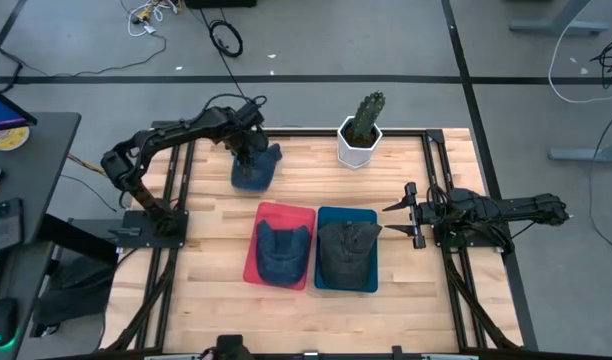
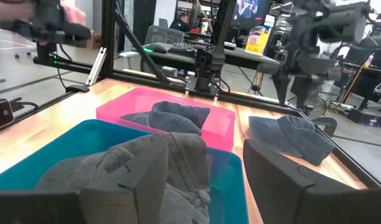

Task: Pick & Place hat
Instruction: Put the blue cap into the red bin

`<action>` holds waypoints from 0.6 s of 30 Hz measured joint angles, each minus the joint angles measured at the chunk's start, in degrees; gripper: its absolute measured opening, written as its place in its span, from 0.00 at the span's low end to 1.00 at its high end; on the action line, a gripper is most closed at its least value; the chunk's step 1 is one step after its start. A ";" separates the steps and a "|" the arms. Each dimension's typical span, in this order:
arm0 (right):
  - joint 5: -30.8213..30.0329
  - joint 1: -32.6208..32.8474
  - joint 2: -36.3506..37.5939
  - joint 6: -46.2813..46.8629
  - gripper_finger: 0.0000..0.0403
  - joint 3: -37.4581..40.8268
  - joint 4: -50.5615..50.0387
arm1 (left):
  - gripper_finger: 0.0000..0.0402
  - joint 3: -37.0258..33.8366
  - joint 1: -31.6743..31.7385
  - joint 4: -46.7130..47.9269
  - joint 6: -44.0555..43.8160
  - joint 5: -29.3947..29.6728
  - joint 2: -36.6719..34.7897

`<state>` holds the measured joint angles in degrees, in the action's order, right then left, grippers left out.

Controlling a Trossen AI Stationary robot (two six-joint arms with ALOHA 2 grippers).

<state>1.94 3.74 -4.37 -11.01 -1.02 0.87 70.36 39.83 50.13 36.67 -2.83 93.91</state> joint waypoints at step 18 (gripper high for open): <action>0.00 -0.01 0.00 0.01 0.53 0.00 0.01 | 0.49 -11.18 3.15 -13.50 2.99 -0.37 0.07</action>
<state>1.94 3.73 -4.38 -11.00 -1.02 0.88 59.18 42.98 36.64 39.66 -3.20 93.97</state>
